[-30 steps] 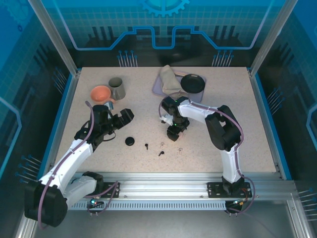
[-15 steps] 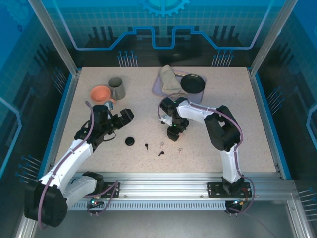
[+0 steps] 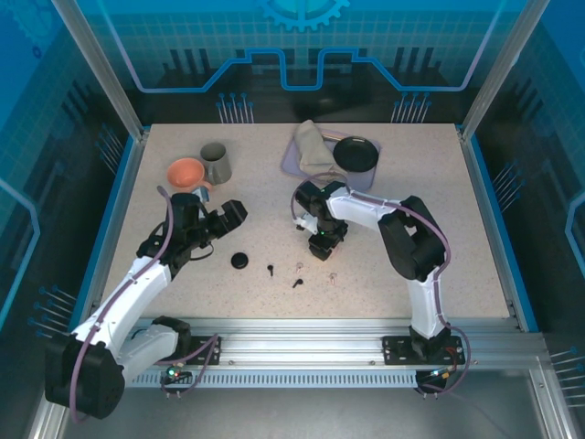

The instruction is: Insert the wireless bluetooth earbuds into the charging case

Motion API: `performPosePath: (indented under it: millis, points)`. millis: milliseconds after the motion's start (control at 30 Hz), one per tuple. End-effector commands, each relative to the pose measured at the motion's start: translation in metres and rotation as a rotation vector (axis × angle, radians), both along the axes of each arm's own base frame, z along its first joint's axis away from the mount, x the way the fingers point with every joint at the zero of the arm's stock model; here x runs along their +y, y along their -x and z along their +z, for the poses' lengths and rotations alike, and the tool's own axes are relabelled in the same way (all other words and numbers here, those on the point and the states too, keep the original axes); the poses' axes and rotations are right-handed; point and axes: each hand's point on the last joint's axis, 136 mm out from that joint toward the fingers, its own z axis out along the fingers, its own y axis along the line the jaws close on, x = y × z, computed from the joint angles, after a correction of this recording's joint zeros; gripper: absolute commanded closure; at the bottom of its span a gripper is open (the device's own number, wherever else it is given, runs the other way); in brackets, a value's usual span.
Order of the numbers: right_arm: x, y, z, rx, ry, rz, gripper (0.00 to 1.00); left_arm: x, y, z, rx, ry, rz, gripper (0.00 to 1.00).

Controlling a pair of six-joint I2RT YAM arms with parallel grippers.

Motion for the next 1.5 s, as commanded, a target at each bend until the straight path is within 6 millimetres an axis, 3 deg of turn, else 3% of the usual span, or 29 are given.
performPosePath:
  millis: [0,233,367,667,867,1033,1467]
  points:
    - [-0.006,0.000,0.014,-0.032,-0.009,-0.008,0.46,-0.012,-0.003,0.023,-0.047,0.022,-0.065,0.01]
    - [-0.009,-0.017,0.052,-0.205,-0.088,0.014,0.46,-0.041,-0.006,0.040,-0.067,0.103,-0.213,0.01]
    - [-0.002,-0.021,0.092,-0.329,-0.219,0.020,0.46,-0.062,-0.006,0.050,-0.074,0.131,-0.312,0.04]
    - [0.011,0.004,0.194,-0.577,-0.557,0.113,0.46,-0.117,-0.001,0.086,-0.145,0.218,-0.525,0.13]
    - [0.013,0.023,0.237,-0.660,-0.666,0.162,0.46,-0.157,0.008,0.112,-0.179,0.248,-0.662,0.14]
    - [0.017,0.033,0.255,-0.698,-0.707,0.209,0.46,-0.182,0.014,0.126,-0.205,0.272,-0.727,0.14]
    - [0.030,0.031,0.257,-0.697,-0.706,0.237,0.46,-0.218,0.027,0.133,-0.205,0.300,-0.831,0.20]
